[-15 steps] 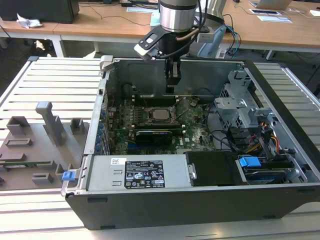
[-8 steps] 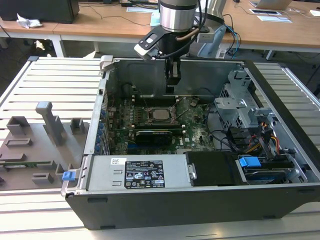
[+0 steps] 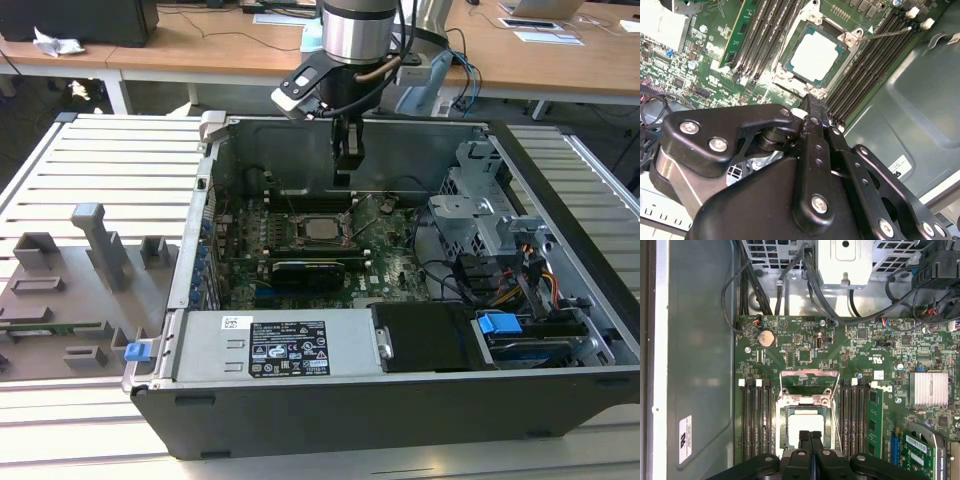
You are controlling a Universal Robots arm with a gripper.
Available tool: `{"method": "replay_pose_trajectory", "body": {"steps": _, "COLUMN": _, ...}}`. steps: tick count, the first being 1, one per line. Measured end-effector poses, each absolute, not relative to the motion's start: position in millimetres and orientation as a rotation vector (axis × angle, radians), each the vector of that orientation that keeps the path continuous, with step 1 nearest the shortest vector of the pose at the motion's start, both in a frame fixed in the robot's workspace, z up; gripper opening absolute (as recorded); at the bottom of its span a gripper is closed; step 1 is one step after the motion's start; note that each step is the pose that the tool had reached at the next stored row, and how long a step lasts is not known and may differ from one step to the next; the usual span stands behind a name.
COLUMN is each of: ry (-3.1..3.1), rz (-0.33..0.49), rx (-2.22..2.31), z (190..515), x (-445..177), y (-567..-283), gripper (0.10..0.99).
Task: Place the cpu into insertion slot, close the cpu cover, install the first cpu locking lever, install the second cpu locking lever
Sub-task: 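Close the cpu cover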
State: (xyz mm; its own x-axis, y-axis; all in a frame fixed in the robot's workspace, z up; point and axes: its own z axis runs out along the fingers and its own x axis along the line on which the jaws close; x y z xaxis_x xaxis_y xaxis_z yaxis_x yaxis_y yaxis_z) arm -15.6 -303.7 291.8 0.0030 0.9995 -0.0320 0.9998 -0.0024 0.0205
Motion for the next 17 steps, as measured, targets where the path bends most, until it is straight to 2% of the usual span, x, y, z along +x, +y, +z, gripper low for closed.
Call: {"method": "replay_pose_trajectory", "body": {"steps": 17, "ry": 2.193, "rz": -0.025, "rx": 2.199, "z": 291.8, "x": 57.6, "y": -300.7, "gripper": 0.106}}
